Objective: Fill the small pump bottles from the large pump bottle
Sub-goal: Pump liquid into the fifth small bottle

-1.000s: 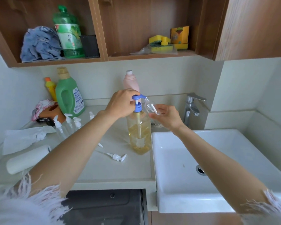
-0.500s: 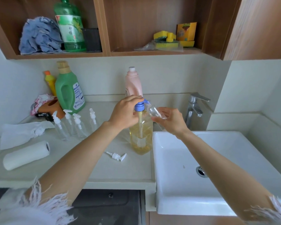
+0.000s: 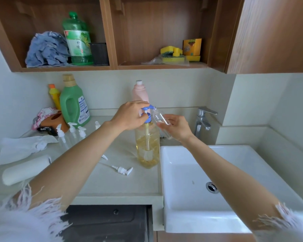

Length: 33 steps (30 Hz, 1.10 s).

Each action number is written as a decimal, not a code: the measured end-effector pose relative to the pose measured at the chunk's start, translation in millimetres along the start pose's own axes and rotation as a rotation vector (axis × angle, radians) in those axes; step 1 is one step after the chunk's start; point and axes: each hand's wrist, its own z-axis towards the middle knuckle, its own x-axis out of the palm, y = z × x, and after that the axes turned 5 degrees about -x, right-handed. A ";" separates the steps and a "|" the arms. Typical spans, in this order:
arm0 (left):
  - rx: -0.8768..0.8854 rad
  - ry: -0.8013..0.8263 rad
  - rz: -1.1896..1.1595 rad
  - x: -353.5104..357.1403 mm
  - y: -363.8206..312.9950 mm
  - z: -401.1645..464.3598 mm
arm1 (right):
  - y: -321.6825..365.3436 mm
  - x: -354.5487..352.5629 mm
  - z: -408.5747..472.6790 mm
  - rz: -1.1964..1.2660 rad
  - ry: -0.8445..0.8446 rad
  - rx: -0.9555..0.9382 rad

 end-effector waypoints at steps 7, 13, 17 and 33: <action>-0.010 -0.057 -0.147 19.9 8.1 -10.7 | -8.5 2.6 0.1 0.010 -0.002 0.021; -0.076 -0.046 -0.232 31.1 1.9 -20.0 | -12.3 0.4 -5.9 0.018 0.018 0.028; -0.088 -0.035 -0.209 23.6 -5.2 -17.2 | -12.2 -0.5 -4.5 0.066 0.024 0.047; -0.080 -0.160 -0.295 31.6 -2.1 -11.8 | -4.7 4.1 -3.7 0.188 0.036 0.039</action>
